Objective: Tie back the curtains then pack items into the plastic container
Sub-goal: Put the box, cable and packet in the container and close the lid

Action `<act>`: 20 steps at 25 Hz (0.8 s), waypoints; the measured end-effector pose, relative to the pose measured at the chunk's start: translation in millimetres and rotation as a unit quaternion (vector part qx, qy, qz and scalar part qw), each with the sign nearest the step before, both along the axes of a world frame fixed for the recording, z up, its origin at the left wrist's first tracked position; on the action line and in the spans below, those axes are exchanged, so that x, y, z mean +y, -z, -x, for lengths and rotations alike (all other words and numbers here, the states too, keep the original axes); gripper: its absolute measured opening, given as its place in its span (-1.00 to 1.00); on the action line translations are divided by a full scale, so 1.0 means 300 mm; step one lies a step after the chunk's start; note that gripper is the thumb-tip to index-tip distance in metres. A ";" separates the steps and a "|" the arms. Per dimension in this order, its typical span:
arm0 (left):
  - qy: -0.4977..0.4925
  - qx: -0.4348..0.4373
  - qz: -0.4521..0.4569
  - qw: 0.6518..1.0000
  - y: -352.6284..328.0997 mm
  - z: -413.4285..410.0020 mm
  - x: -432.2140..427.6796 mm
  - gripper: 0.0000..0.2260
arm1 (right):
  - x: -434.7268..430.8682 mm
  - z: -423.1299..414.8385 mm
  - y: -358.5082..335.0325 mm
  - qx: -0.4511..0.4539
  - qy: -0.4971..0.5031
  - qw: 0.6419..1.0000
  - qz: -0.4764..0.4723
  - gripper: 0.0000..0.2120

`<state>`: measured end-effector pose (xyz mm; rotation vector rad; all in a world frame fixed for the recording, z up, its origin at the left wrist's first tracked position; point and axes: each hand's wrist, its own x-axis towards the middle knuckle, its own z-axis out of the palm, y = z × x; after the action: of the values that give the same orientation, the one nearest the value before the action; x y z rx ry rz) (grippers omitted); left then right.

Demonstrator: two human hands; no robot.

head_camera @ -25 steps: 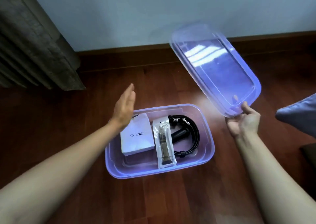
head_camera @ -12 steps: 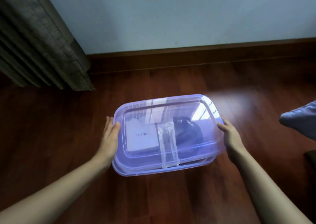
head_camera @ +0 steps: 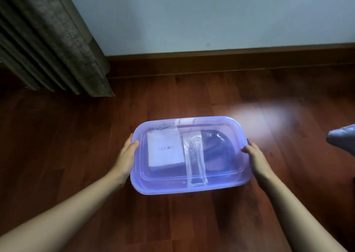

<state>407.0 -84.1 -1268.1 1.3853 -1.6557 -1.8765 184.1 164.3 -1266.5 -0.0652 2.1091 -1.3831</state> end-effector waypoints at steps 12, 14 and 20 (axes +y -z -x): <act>-0.013 -0.243 0.154 0.958 -0.006 0.083 -0.053 -0.49 | -0.075 0.047 0.006 0.154 -0.062 0.962 -0.217 -0.60; -0.036 -0.225 0.152 0.962 -0.011 0.082 -0.037 -0.50 | -0.072 0.037 0.008 0.161 -0.059 0.961 -0.217 -0.58; -0.059 -0.146 -0.067 0.985 0.010 -0.006 0.047 -0.39 | -0.001 0.031 0.011 0.000 -0.033 0.994 -0.104 -0.35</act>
<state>408.7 -70.2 -1271.2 1.8480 -1.5533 -1.8147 174.6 164.2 -1269.7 -0.0509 2.2182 -1.1186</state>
